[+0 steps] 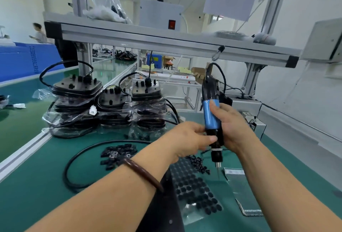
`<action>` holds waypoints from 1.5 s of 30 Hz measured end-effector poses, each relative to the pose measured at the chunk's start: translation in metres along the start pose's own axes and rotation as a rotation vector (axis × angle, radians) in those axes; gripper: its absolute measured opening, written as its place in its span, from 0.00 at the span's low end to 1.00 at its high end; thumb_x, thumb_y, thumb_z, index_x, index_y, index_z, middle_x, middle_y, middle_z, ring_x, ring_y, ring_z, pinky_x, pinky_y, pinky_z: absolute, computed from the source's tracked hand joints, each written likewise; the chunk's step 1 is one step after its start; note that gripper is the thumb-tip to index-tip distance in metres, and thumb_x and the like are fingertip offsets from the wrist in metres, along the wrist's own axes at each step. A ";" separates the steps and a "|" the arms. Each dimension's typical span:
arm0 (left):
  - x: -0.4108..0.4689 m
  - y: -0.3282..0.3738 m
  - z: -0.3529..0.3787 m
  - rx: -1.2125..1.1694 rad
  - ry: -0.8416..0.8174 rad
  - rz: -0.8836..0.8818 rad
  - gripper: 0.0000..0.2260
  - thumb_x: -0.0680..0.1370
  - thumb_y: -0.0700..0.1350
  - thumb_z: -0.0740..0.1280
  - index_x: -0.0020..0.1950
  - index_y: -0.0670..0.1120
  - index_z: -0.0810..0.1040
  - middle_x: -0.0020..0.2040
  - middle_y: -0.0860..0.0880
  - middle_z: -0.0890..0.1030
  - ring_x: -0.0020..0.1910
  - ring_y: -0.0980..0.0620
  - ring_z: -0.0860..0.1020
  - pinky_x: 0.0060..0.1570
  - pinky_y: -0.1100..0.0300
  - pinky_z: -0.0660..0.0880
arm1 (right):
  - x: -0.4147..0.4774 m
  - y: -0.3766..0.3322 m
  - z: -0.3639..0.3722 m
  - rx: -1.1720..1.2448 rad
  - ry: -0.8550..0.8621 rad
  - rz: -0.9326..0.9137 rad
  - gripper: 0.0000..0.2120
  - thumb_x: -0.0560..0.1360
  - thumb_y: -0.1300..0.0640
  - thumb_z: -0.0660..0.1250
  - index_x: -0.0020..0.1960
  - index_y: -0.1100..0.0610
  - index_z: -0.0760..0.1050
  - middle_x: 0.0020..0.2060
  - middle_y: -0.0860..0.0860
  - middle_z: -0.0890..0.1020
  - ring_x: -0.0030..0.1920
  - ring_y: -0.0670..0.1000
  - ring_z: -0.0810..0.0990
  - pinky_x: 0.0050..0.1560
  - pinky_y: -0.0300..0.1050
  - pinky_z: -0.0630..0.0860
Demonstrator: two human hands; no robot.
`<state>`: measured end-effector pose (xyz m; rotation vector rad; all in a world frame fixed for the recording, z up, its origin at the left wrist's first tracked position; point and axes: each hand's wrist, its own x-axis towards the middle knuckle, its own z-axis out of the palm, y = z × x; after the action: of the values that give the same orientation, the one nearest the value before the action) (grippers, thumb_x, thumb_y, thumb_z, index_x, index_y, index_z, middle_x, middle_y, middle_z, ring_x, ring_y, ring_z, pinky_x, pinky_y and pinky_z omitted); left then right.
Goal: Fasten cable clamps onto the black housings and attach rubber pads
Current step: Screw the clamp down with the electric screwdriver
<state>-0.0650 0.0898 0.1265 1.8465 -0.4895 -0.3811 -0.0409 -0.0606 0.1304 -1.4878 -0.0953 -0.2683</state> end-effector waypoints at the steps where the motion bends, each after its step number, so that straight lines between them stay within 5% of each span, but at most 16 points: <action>1: 0.001 0.000 -0.001 0.024 -0.023 -0.028 0.23 0.77 0.48 0.68 0.71 0.45 0.69 0.61 0.48 0.78 0.53 0.53 0.79 0.56 0.58 0.75 | 0.000 0.002 -0.011 -0.032 0.035 0.012 0.15 0.76 0.46 0.67 0.49 0.59 0.77 0.35 0.52 0.76 0.31 0.49 0.75 0.30 0.43 0.72; 3: 0.003 0.001 -0.008 0.091 0.002 -0.048 0.26 0.78 0.47 0.67 0.74 0.46 0.63 0.68 0.47 0.73 0.56 0.53 0.78 0.61 0.56 0.74 | -0.001 0.007 -0.031 -0.027 0.108 0.047 0.14 0.76 0.47 0.68 0.48 0.59 0.78 0.34 0.53 0.79 0.29 0.49 0.77 0.27 0.43 0.73; 7: 0.005 -0.001 -0.019 0.164 0.062 -0.059 0.21 0.80 0.44 0.64 0.73 0.49 0.67 0.68 0.48 0.74 0.55 0.55 0.79 0.63 0.52 0.73 | 0.000 0.013 -0.057 0.022 0.187 0.083 0.13 0.76 0.48 0.69 0.43 0.59 0.80 0.29 0.51 0.81 0.27 0.48 0.79 0.26 0.41 0.75; 15: 0.028 0.011 0.042 0.577 -0.184 -0.077 0.19 0.79 0.36 0.58 0.70 0.41 0.69 0.63 0.47 0.75 0.65 0.47 0.72 0.67 0.50 0.69 | 0.005 0.022 -0.067 0.045 0.188 0.064 0.16 0.76 0.49 0.68 0.34 0.57 0.81 0.29 0.52 0.76 0.27 0.49 0.74 0.28 0.43 0.71; 21: 0.042 0.007 0.069 0.433 -0.187 -0.141 0.10 0.76 0.31 0.58 0.48 0.45 0.73 0.53 0.43 0.76 0.55 0.46 0.75 0.64 0.44 0.71 | 0.004 0.028 -0.077 0.076 0.194 0.103 0.16 0.76 0.50 0.68 0.46 0.64 0.76 0.33 0.55 0.73 0.29 0.50 0.72 0.29 0.42 0.70; 27: 0.051 0.006 0.076 0.161 -0.112 -0.185 0.13 0.79 0.33 0.58 0.41 0.49 0.72 0.42 0.51 0.75 0.49 0.49 0.76 0.60 0.54 0.76 | 0.006 0.033 -0.086 0.090 0.189 0.122 0.16 0.77 0.49 0.67 0.50 0.64 0.76 0.34 0.55 0.73 0.28 0.49 0.72 0.27 0.40 0.71; 30: 0.051 0.011 0.071 0.110 -0.233 -0.260 0.17 0.80 0.30 0.53 0.39 0.49 0.67 0.40 0.51 0.71 0.43 0.54 0.74 0.48 0.64 0.75 | 0.008 0.034 -0.086 0.096 0.200 0.121 0.20 0.73 0.43 0.68 0.48 0.62 0.77 0.38 0.57 0.75 0.31 0.50 0.74 0.30 0.42 0.72; 32: 0.049 0.014 0.060 0.092 -0.261 -0.283 0.18 0.80 0.29 0.49 0.43 0.49 0.68 0.43 0.50 0.72 0.42 0.57 0.73 0.39 0.69 0.72 | 0.008 0.034 -0.086 0.052 0.212 0.110 0.28 0.65 0.34 0.69 0.47 0.60 0.77 0.40 0.58 0.75 0.36 0.54 0.73 0.36 0.47 0.72; 36: 0.046 0.011 0.022 0.120 -0.045 -0.228 0.20 0.81 0.31 0.54 0.71 0.43 0.66 0.67 0.44 0.74 0.54 0.54 0.75 0.42 0.67 0.75 | 0.006 0.034 -0.086 -0.153 0.276 0.088 0.37 0.66 0.24 0.61 0.48 0.60 0.75 0.40 0.57 0.74 0.39 0.55 0.72 0.42 0.52 0.70; 42: 0.025 0.001 -0.041 0.173 0.082 -0.226 0.22 0.79 0.29 0.54 0.72 0.43 0.66 0.68 0.44 0.74 0.60 0.51 0.76 0.48 0.63 0.75 | 0.008 0.035 -0.091 -0.226 0.384 0.085 0.31 0.74 0.28 0.52 0.52 0.53 0.77 0.52 0.59 0.80 0.47 0.59 0.79 0.55 0.58 0.77; 45: 0.016 -0.010 -0.060 0.178 0.140 -0.262 0.22 0.79 0.29 0.53 0.71 0.43 0.68 0.65 0.46 0.76 0.58 0.52 0.77 0.48 0.62 0.75 | 0.012 0.036 -0.093 -0.301 0.435 0.075 0.37 0.74 0.27 0.50 0.64 0.56 0.73 0.57 0.56 0.78 0.52 0.59 0.78 0.57 0.57 0.76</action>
<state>-0.0211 0.1332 0.1358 2.1018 -0.1898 -0.3894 -0.0308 -0.1524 0.0903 -1.6922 0.3627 -0.5575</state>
